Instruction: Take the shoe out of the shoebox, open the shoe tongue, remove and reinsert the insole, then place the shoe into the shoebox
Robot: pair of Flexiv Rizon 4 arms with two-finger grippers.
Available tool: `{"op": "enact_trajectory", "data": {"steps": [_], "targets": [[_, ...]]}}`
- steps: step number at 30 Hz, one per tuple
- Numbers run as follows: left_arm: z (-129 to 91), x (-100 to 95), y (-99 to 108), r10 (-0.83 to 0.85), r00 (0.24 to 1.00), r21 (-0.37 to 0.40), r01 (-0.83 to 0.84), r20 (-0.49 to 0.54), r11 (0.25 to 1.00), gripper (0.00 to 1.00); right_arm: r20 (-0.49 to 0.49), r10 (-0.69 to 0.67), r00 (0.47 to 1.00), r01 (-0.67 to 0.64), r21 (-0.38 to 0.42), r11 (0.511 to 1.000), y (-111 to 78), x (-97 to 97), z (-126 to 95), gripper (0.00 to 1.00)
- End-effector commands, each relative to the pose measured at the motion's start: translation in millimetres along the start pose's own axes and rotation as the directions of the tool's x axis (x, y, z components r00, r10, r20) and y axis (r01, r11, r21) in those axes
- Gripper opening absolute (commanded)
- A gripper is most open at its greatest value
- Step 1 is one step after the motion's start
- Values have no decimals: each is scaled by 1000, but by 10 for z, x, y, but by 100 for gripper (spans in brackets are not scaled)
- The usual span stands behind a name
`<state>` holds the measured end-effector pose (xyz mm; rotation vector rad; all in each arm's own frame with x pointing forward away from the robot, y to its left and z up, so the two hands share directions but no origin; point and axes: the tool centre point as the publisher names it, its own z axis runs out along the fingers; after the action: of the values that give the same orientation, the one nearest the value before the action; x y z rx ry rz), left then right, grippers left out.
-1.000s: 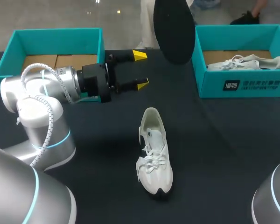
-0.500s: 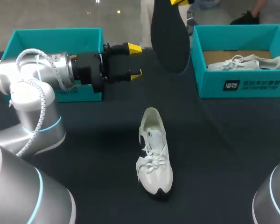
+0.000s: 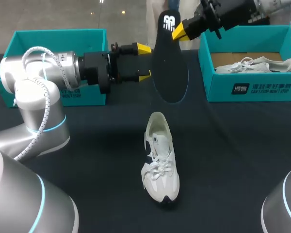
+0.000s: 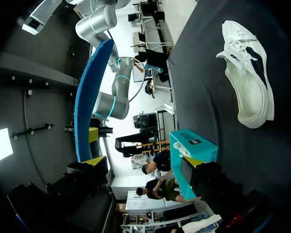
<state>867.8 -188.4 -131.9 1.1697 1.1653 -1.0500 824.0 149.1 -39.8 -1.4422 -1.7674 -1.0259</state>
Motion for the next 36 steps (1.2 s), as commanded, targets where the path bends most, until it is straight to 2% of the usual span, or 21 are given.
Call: {"op": "enact_trajectory", "data": {"steps": [1,10,18,25,31,36], "targets": [[-10,2,3,4,1000,6,-4,8,1000,100,2,13,1000,-13,-18,1000,-62,-138,-88,0],[21,-44,-161,25,999,41,-26,31,999,100,-1,47,999,-47,-14,999,-2,-416,-66,0],[73,-40,-264,29,999,54,-31,36,998,100,-53,69,996,-69,6,998,116,-629,153,0],[133,-19,-307,49,999,50,-50,21,997,100,-88,50,995,-45,57,997,242,-594,394,0],[187,-40,-351,66,997,60,-67,27,996,100,-108,45,993,-35,91,995,273,-511,553,0],[202,-48,-372,68,997,69,-71,35,995,99,-115,41,993,-31,89,996,294,-465,566,0]]}}
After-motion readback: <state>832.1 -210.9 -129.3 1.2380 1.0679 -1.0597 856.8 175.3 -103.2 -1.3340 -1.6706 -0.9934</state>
